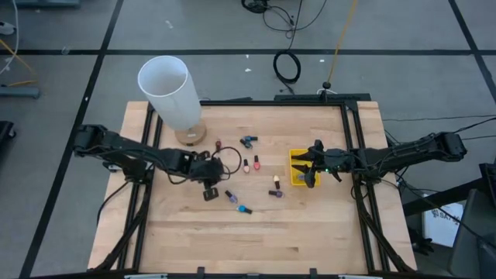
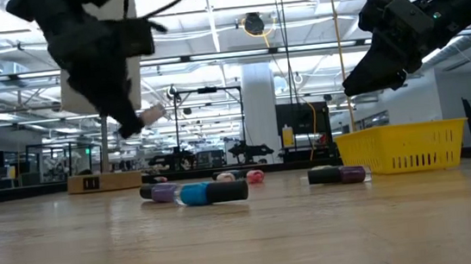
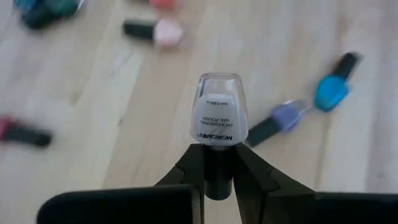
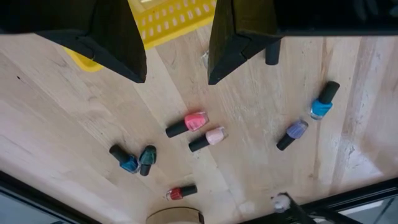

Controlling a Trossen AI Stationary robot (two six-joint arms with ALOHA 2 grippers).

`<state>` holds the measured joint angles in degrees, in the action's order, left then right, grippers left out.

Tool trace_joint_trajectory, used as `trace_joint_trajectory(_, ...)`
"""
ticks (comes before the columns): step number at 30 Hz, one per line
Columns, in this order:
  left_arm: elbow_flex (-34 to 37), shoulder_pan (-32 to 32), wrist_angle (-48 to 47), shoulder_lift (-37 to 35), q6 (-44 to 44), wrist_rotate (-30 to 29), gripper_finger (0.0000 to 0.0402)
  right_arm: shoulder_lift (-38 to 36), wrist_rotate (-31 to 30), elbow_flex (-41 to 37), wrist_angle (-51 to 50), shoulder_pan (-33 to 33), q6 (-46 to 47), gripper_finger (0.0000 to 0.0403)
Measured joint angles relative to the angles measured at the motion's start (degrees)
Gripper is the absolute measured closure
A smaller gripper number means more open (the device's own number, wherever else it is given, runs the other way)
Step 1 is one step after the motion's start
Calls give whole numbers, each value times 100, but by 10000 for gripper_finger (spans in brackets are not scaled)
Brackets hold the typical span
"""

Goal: Pick & Place Nail Polish
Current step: Put the white nail polish into the yellow bin

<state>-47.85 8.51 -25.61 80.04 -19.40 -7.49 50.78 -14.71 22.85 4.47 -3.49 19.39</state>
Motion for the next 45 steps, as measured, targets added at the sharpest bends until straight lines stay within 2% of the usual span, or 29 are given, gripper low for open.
trace_joint_trajectory(8, -3, 26, 1862, -17, 1305, -151, 360, 0, -7, 0, 6, 1, 3, 243)
trace_joint_trajectory(17, -6, -288, 3277, 270, 2332, -98, 362, 0, -16, 0, 69, 2, -56, 243)
trace_joint_trajectory(30, -10, -926, 5413, 1321, 2707, 1236, 362, 0, -19, 0, 99, 1, -58, 243)
trace_joint_trajectory(38, -10, -1179, 6181, 1565, 2746, 1552, 362, 0, -23, 0, 130, 2, -58, 243)
trace_joint_trajectory(45, -10, -1189, 6660, 1647, 2838, 1564, 361, 0, -58, -2, 136, 2, -75, 243)
